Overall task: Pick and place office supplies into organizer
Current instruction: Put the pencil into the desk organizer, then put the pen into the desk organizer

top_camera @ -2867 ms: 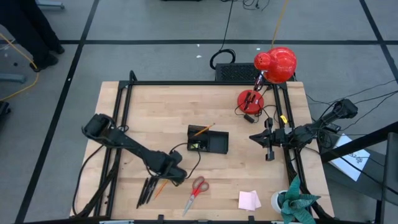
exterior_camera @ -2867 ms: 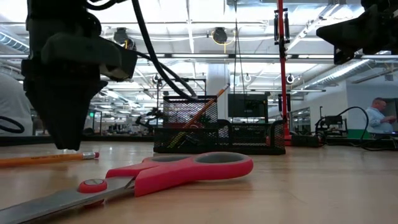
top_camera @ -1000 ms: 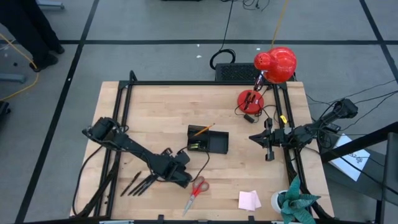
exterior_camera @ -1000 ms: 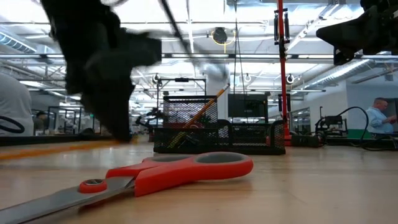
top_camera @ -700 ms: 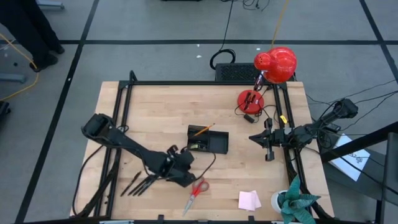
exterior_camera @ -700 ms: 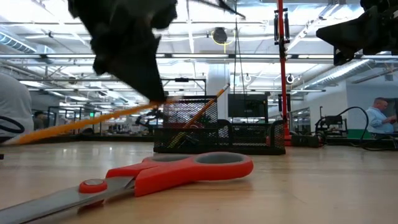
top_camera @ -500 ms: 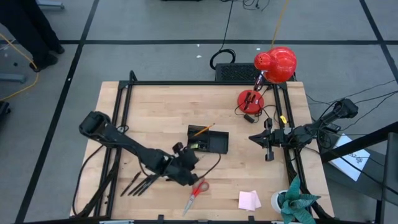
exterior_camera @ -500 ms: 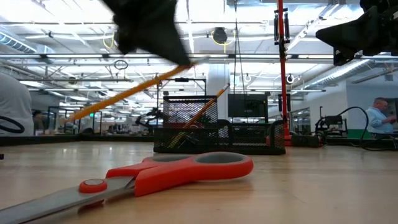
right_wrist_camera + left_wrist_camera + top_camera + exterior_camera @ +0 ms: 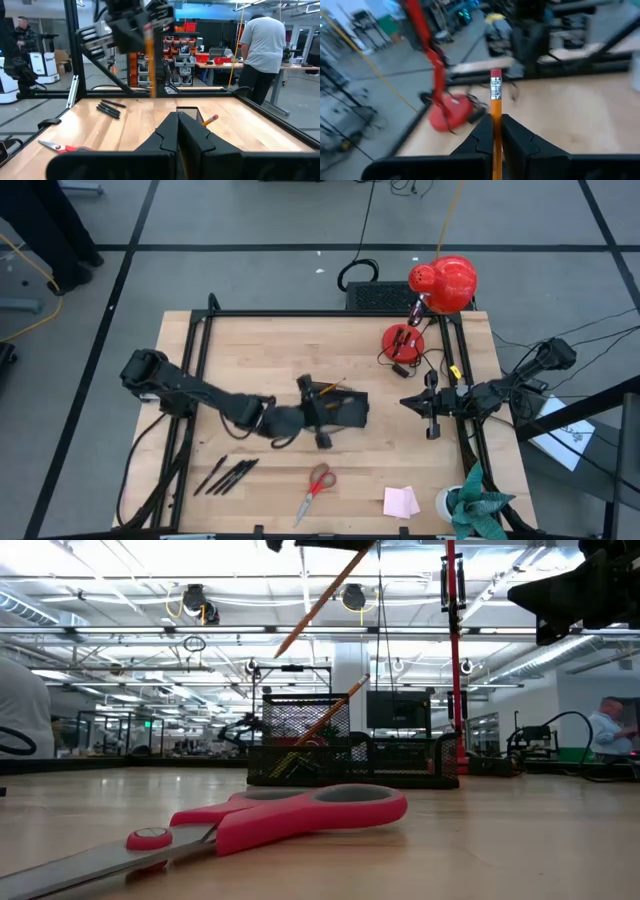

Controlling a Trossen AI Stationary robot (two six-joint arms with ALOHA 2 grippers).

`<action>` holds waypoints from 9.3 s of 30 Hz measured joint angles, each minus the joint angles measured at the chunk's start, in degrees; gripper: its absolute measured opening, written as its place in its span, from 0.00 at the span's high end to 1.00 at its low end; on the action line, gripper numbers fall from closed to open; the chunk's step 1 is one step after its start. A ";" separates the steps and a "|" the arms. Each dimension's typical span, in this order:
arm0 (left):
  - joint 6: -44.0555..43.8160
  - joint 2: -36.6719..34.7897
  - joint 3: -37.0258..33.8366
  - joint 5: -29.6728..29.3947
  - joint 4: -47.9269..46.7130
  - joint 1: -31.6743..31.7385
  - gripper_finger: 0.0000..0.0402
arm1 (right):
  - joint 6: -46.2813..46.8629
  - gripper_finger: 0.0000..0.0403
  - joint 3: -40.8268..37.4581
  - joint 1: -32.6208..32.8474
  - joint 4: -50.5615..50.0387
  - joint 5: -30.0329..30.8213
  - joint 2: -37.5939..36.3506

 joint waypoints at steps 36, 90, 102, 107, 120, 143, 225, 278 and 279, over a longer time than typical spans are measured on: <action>-9.02 -0.18 -27.67 21.15 28.68 16.11 0.93 | 0.48 0.99 0.00 0.00 0.13 0.00 0.00; -82.18 -17.99 -22.56 30.57 -46.68 -24.49 0.63 | 2.99 0.99 0.02 0.00 -0.77 0.00 0.99; -107.27 -16.22 -22.60 37.34 -52.60 -31.87 0.63 | 2.99 0.99 0.01 0.00 -0.78 0.00 1.01; -110.54 -12.49 -22.60 37.69 -53.04 -34.77 0.63 | 2.99 0.99 0.00 0.00 -0.76 0.00 1.01; -110.93 -2.21 -22.41 41.37 -53.15 -35.52 0.63 | 3.48 0.99 0.00 0.00 -0.77 0.00 1.01; -106.79 -6.74 -18.95 39.25 -66.35 -33.60 0.63 | 3.45 0.99 0.02 0.00 -0.73 0.00 1.01; -12.25 -9.11 -28.50 -18.26 18.50 -11.40 0.96 | 4.44 0.99 0.02 0.00 -0.37 0.00 2.45; 1.00 5.69 -28.44 20.54 41.04 14.32 0.95 | 4.46 0.99 0.02 0.02 -0.52 -0.15 2.64; 1.43 5.68 -28.44 20.51 41.19 14.39 0.96 | 4.48 0.99 0.02 0.04 -0.58 -0.15 2.66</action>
